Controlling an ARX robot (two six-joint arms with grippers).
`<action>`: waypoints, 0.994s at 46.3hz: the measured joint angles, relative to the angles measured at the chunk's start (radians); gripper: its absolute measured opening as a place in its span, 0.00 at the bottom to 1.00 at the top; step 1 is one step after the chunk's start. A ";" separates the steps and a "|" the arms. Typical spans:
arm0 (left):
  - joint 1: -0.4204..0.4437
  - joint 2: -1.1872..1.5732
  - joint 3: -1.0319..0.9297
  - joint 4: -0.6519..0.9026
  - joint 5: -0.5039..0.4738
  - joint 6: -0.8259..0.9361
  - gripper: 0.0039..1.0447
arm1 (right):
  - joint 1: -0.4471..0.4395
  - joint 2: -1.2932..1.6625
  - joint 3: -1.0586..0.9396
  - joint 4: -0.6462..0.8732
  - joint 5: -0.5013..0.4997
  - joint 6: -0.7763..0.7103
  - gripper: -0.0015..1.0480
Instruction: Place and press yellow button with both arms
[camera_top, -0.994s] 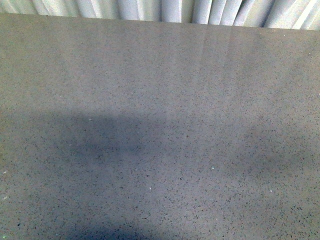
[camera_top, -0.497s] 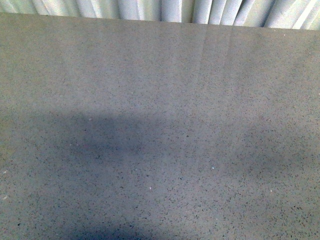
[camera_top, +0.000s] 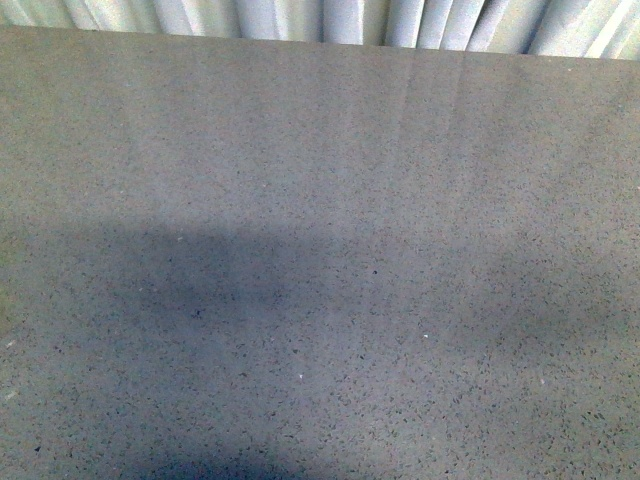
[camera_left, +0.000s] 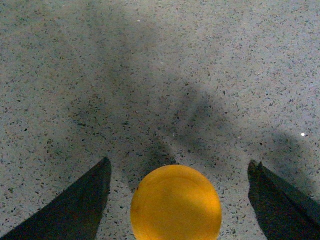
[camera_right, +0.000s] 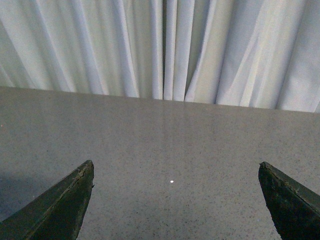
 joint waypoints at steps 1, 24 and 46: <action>0.000 0.000 0.000 0.000 0.000 0.000 0.71 | 0.000 0.000 0.000 0.000 0.000 0.000 0.91; -0.001 -0.007 0.000 -0.008 0.000 0.008 0.34 | 0.000 0.000 0.000 0.000 0.000 0.000 0.91; -0.121 -0.270 0.138 -0.215 -0.015 0.009 0.34 | 0.000 0.000 0.000 0.000 0.000 0.000 0.91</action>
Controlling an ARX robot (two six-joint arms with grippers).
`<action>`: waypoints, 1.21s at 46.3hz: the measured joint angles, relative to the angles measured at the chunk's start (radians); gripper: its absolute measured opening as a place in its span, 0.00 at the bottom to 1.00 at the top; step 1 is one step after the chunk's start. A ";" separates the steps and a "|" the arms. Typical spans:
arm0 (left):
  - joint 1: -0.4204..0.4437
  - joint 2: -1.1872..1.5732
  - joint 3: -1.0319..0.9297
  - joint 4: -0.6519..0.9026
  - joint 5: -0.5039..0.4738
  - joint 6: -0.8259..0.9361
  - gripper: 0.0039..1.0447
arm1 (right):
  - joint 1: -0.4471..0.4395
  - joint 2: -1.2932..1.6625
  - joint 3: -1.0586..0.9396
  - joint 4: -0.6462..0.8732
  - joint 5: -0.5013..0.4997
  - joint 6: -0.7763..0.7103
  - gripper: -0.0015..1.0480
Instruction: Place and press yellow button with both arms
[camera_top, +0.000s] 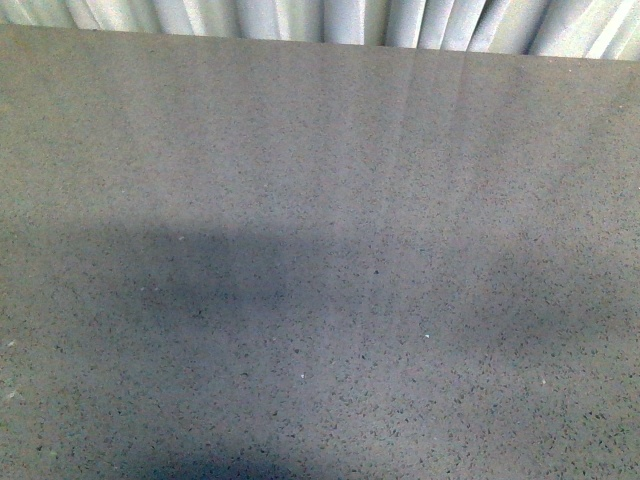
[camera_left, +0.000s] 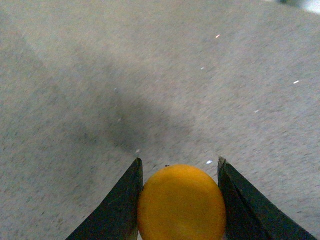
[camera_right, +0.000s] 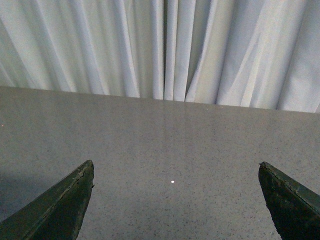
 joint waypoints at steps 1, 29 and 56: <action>-0.024 -0.012 0.006 -0.007 -0.004 -0.010 0.34 | 0.000 0.000 0.000 0.000 0.000 0.000 0.91; -0.929 0.199 0.027 0.084 -0.238 -0.270 0.34 | 0.000 0.000 0.000 0.000 0.000 0.000 0.91; -0.982 0.414 0.043 0.198 -0.321 -0.278 0.34 | 0.000 0.000 0.000 0.000 0.000 0.000 0.91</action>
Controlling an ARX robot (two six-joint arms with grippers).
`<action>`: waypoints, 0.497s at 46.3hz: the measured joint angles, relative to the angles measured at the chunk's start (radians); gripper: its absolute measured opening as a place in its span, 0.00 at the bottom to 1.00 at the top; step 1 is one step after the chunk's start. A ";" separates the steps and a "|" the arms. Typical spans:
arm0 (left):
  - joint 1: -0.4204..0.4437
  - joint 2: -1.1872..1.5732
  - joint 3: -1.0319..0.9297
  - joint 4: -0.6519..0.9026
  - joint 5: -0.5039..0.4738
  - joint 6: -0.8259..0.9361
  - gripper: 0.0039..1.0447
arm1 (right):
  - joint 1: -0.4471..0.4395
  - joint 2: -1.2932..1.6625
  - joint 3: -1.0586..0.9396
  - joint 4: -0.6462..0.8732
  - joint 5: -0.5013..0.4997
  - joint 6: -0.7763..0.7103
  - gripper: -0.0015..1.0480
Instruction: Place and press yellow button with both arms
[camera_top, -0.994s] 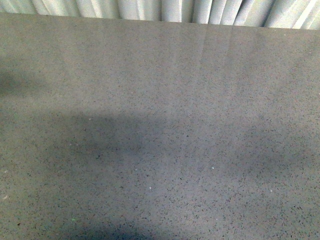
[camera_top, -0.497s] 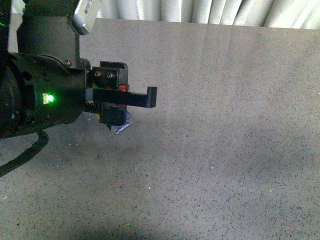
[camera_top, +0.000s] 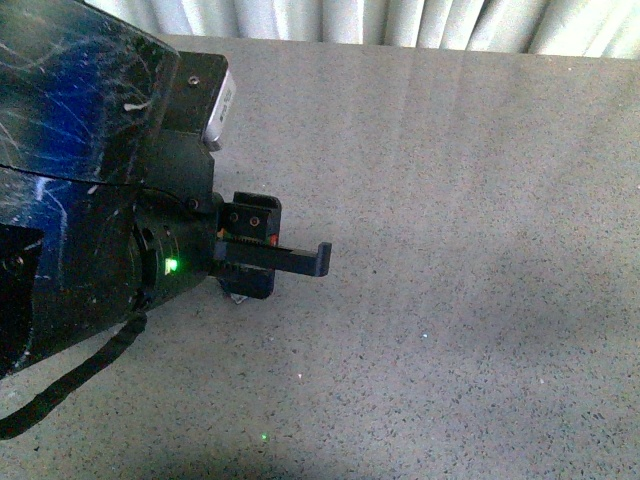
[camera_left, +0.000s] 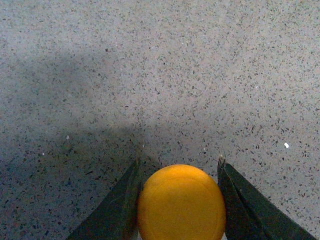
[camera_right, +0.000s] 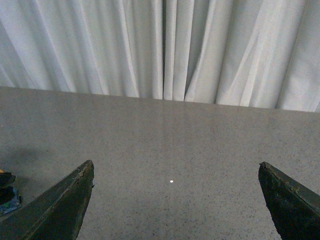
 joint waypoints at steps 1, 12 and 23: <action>-0.002 0.005 0.000 0.003 -0.002 -0.002 0.34 | 0.000 0.000 0.000 0.000 0.000 0.000 0.91; -0.018 0.021 0.002 0.022 -0.015 -0.020 0.44 | 0.000 0.000 0.000 0.000 0.000 0.000 0.91; -0.015 -0.092 -0.016 -0.022 0.002 -0.012 0.85 | 0.000 0.000 0.000 0.000 0.000 0.000 0.91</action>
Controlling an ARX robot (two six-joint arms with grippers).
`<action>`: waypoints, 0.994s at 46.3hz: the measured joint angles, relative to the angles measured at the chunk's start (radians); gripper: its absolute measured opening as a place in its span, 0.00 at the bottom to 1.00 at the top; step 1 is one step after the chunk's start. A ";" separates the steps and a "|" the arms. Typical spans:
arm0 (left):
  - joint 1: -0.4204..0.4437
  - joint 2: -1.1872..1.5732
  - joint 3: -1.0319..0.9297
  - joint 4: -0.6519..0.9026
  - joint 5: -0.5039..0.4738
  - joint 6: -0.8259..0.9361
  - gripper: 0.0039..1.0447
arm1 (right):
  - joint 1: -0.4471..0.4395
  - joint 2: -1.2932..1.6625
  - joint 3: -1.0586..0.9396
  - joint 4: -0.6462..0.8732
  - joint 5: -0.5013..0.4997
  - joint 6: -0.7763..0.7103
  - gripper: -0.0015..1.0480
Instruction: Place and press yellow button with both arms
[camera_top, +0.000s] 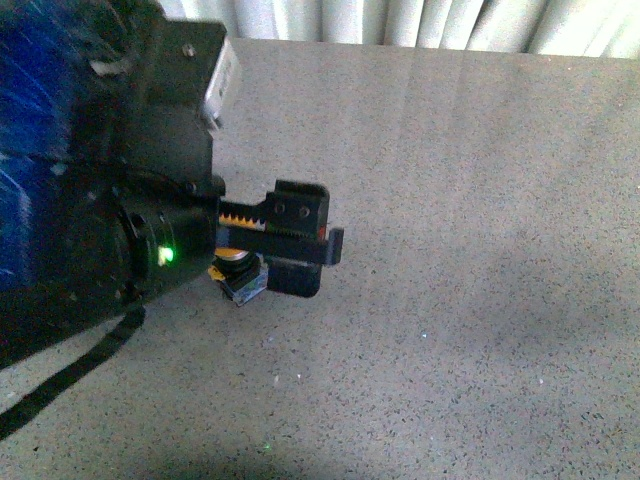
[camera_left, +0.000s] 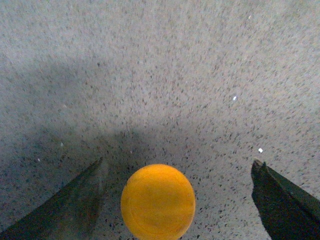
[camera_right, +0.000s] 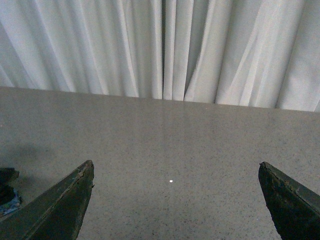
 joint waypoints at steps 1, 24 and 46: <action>0.003 -0.021 -0.001 -0.007 0.003 0.002 0.89 | 0.000 0.000 0.000 0.000 0.000 0.000 0.91; 0.405 -0.393 -0.055 0.010 0.070 0.119 0.82 | 0.000 0.000 0.000 0.000 -0.001 0.000 0.91; 0.578 -0.951 -0.475 0.117 0.163 0.245 0.01 | 0.028 0.810 0.322 -0.089 -0.106 0.046 0.91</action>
